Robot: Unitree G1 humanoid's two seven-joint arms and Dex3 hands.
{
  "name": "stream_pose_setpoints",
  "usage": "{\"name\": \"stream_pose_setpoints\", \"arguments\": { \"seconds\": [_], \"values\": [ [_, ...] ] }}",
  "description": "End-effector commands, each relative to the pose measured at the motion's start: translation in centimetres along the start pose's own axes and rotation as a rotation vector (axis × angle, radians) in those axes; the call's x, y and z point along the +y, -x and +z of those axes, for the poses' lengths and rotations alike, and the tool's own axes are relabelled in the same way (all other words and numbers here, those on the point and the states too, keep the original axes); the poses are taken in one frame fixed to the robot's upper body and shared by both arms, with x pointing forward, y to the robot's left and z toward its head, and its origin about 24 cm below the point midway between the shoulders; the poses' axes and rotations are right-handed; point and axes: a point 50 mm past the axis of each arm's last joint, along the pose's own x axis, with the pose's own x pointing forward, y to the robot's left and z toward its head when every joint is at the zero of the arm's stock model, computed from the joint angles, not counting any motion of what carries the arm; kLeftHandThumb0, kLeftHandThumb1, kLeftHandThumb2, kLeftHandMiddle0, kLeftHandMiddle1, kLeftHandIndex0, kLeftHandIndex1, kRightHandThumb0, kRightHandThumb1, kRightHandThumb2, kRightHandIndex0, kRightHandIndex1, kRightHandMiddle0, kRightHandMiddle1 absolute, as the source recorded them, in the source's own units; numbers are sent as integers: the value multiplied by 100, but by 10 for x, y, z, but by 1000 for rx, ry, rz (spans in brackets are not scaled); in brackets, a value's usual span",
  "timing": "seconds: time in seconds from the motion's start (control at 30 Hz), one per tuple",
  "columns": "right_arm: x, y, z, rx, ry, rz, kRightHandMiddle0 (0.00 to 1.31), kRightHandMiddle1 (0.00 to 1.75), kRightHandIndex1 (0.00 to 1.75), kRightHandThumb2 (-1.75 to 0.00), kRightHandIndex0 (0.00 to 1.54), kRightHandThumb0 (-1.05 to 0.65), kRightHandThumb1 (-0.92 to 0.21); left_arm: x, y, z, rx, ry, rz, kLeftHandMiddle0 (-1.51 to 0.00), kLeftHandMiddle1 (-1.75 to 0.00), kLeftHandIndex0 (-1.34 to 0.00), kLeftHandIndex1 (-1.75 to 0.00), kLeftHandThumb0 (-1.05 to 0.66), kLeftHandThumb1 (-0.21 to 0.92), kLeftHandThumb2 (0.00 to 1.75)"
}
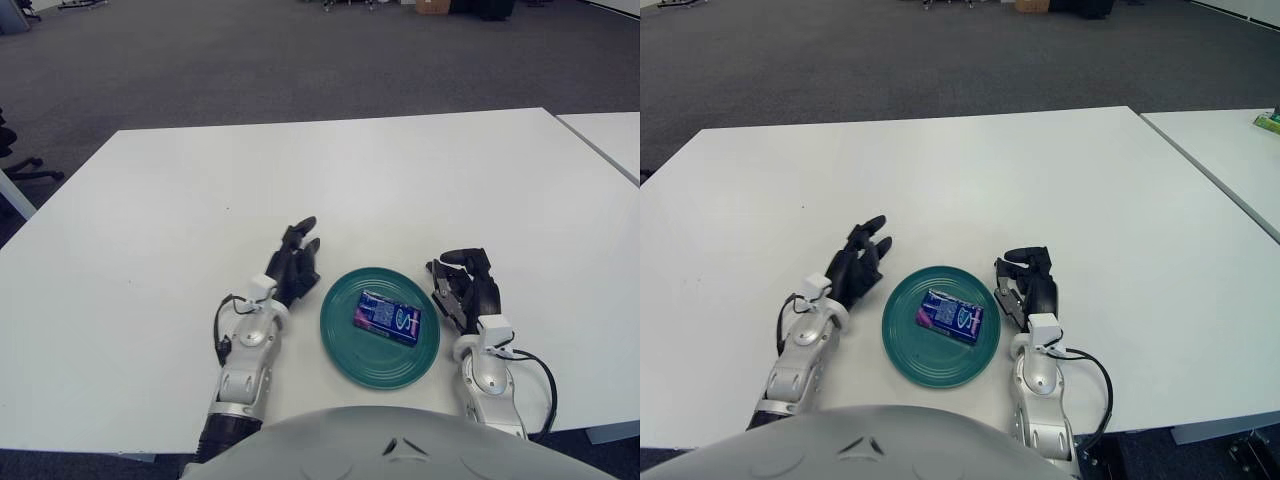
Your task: Put the gum into the plate.
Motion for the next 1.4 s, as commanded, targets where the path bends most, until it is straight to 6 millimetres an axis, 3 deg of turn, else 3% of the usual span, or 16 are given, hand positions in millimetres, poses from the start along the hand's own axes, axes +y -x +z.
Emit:
{"name": "stream_pose_setpoints", "arguments": {
  "seconds": [0.0,0.53,0.87,1.37],
  "values": [
    [-3,9,-23,152,33,-21,18,175,85,-53,42,-34,-92,13,5,-19,81,37,62,-53,-70,-35,-119,-95,92,99],
    [-7,9,-21,148,39,-11,19,175,94,-53,42,-34,-92,20,11,-34,80,-1,103,-62,-91,-46,-134,-92,92,95],
    [-11,7,-22,151,44,-7,19,175,101,-52,41,-34,-92,28,16,-43,115,5,91,-62,-102,-40,-145,-91,92,92],
    [-12,5,-22,138,44,3,19,175,104,-52,44,-34,-92,24,26,-45,99,-4,60,-67,-116,-35,-146,-91,92,91]
  ]
}}
